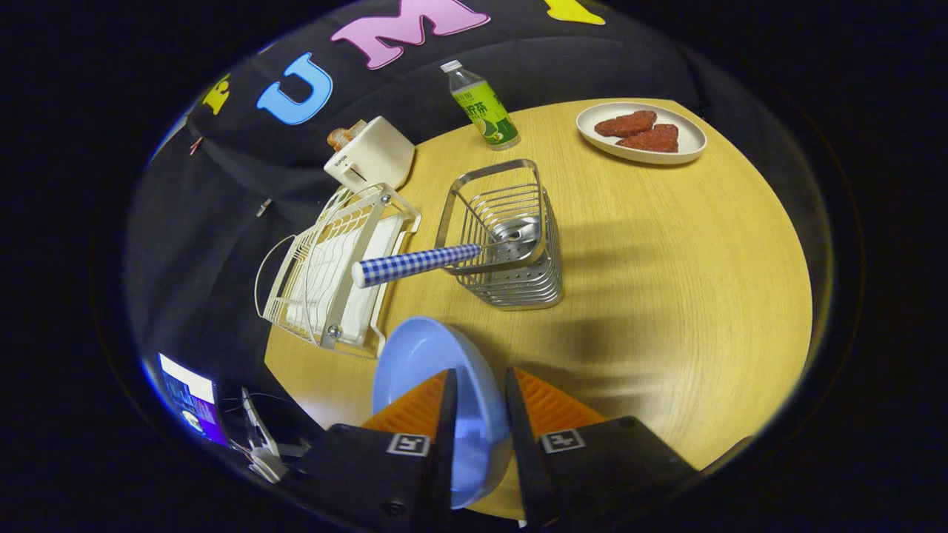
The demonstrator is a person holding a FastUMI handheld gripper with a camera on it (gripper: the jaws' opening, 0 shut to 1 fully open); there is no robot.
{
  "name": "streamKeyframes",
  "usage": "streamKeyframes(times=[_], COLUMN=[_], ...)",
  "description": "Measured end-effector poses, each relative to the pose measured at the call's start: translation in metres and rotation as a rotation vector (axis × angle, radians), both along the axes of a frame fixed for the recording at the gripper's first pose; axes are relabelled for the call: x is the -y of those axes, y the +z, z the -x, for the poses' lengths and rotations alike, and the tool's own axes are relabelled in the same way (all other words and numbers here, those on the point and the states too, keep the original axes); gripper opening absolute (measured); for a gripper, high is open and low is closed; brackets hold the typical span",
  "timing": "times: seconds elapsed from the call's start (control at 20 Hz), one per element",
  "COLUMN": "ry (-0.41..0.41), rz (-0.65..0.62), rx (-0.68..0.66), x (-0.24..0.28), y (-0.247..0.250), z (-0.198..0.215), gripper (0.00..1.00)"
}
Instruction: Take the plate from the dish rack, then take the spoon from the basket and place it into the plate.
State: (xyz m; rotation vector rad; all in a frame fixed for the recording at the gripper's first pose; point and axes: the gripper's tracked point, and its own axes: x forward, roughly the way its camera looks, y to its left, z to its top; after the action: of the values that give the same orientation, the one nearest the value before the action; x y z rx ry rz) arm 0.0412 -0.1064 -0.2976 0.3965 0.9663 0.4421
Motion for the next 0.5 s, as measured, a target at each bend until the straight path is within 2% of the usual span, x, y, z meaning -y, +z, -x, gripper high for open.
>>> streamKeyframes(times=[0.1,0.25,0.5], ry=[0.017,0.05,0.097], rz=[0.007,0.067,0.165], rx=[0.067,0.248,0.586], x=[0.004,0.014,0.008], y=[0.01,0.036,0.084], z=[-0.002,-0.009,-0.032], gripper=[0.62,0.99,0.98])
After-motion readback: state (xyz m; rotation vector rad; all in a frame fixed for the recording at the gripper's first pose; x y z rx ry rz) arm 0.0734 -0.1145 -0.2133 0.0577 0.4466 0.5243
